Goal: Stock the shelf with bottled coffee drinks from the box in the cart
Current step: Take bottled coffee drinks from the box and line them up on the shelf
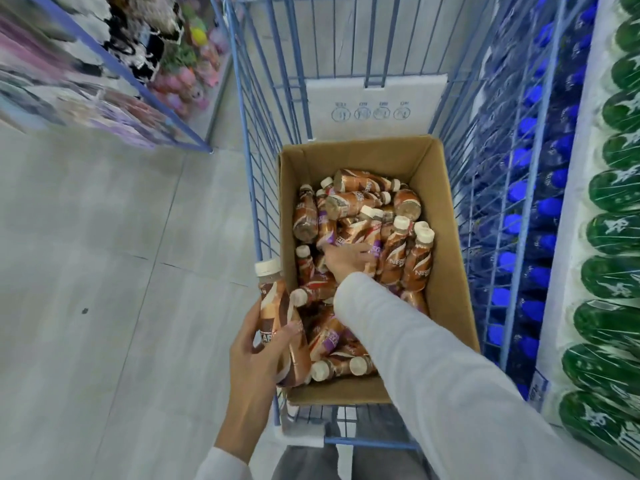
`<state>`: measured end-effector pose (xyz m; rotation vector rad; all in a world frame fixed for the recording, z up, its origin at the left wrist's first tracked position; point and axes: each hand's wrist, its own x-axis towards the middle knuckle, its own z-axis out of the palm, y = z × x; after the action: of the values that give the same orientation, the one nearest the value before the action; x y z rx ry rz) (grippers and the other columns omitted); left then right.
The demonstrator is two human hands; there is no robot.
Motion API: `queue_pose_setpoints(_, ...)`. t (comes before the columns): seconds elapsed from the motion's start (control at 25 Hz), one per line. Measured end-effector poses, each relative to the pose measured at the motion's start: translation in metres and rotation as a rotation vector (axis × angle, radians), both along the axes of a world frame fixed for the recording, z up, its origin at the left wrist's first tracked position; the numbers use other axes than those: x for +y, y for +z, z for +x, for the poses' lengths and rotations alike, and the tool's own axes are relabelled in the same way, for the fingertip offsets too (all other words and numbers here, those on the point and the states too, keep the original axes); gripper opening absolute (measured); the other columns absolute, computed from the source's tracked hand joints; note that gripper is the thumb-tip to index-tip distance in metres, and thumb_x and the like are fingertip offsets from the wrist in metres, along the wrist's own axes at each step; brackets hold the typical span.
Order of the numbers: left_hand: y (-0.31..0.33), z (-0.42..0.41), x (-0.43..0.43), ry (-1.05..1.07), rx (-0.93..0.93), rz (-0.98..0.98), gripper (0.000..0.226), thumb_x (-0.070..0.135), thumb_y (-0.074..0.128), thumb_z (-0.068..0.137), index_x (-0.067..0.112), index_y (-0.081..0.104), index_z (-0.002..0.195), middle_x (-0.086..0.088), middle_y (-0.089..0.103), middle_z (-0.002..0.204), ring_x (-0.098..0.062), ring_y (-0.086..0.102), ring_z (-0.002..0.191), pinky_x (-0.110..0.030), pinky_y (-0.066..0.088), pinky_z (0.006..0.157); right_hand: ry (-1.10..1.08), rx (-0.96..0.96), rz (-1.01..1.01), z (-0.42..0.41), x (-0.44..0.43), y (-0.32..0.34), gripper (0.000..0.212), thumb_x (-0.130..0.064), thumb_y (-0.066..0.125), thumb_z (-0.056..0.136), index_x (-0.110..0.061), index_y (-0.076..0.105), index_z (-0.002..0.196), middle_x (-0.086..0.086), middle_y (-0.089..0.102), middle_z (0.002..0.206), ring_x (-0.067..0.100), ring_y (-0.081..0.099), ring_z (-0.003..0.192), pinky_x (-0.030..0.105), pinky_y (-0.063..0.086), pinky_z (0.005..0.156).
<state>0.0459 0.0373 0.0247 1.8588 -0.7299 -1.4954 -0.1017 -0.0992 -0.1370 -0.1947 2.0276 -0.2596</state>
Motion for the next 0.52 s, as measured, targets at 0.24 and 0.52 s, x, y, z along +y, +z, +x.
queue_pose_setpoints(0.24, 0.017, 0.003, -0.003, -0.056, 0.002, 0.004, 0.043, 0.022, 0.079, 0.084, 0.039, 0.069, 0.123, 0.013, 0.074, 0.1, -0.014, 0.074, 0.095, -0.029, 0.063, 0.071, 0.027, 0.022, -0.101, -0.017, 0.026, 0.026, 0.087, -0.033, 0.074, 0.088, 0.0, 0.02, 0.147, 0.02, 0.027, 0.152, 0.039, 0.044, 0.132, 0.043, 0.04, 0.106)
queue_pose_setpoints(0.52, 0.065, -0.027, -0.024, -0.224, 0.129, -0.043, 0.049, 0.016, 0.078, 0.086, 0.038, 0.065, 0.128, 0.02, 0.074, 0.101, -0.006, 0.073, 0.091, -0.02, 0.058, 0.057, -0.119, 0.066, -0.394, -0.064, 0.14, 0.17, 0.065, -0.043, 0.076, 0.083, -0.02, 0.027, 0.119, -0.003, 0.057, 0.112, 0.02, 0.063, 0.108, 0.035, 0.05, 0.089)
